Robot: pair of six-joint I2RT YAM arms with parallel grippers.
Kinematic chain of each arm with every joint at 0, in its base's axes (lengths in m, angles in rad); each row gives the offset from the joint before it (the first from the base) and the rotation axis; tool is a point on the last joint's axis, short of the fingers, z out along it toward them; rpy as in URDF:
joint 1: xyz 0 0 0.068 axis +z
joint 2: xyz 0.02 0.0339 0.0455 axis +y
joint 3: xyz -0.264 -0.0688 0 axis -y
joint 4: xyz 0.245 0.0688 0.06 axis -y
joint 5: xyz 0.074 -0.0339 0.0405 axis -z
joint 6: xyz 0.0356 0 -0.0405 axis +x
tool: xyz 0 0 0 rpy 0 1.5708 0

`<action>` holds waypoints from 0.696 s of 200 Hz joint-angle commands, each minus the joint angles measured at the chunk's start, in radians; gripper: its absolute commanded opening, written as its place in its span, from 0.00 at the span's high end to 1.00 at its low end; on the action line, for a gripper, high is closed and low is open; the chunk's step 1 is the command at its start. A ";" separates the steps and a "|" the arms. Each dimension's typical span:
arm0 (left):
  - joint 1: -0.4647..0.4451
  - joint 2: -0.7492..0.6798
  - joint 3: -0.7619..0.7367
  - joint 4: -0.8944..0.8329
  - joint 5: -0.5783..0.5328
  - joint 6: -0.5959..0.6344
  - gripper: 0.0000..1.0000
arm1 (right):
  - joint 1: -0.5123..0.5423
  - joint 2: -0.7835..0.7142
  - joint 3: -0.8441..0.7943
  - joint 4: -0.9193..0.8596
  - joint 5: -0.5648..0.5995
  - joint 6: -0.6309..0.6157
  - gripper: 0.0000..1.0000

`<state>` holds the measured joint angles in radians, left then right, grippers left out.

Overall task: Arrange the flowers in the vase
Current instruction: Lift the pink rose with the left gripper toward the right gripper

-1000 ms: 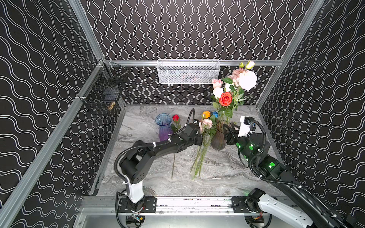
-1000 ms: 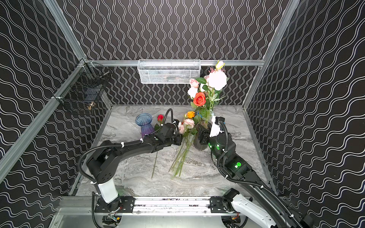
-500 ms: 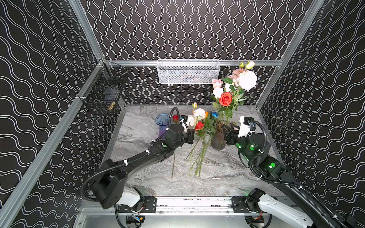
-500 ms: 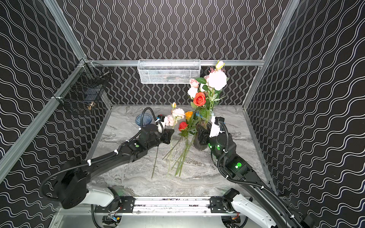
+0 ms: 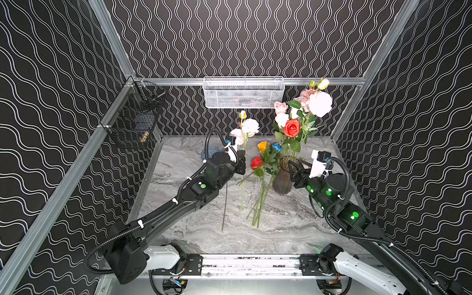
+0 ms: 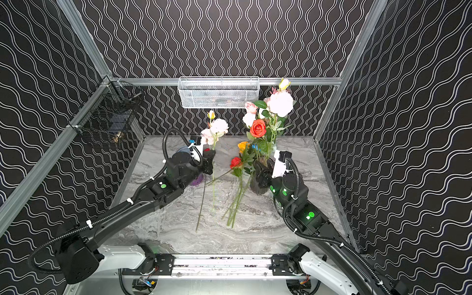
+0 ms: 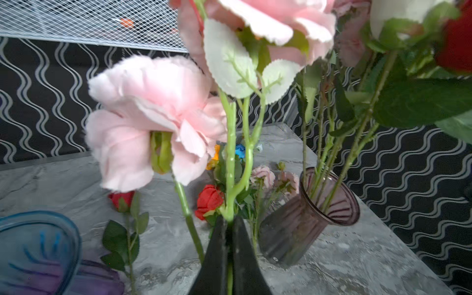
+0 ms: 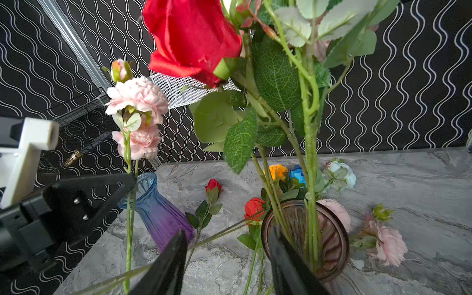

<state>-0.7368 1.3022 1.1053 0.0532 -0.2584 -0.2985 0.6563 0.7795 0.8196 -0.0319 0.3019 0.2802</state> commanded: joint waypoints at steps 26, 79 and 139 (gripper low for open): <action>-0.005 -0.007 -0.047 -0.250 -0.009 -0.009 1.00 | 0.002 -0.011 -0.006 0.046 -0.026 0.013 0.47; -0.033 -0.040 -0.204 -0.174 -0.016 -0.049 1.00 | 0.034 0.004 -0.011 0.018 -0.037 0.023 0.47; -0.041 -0.115 -0.357 0.013 -0.008 -0.094 1.00 | 0.258 0.185 -0.085 0.062 0.052 0.087 0.51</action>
<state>-0.7746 1.2098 0.7807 -0.0521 -0.2634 -0.3664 0.8726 0.9123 0.7589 -0.0216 0.3161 0.3134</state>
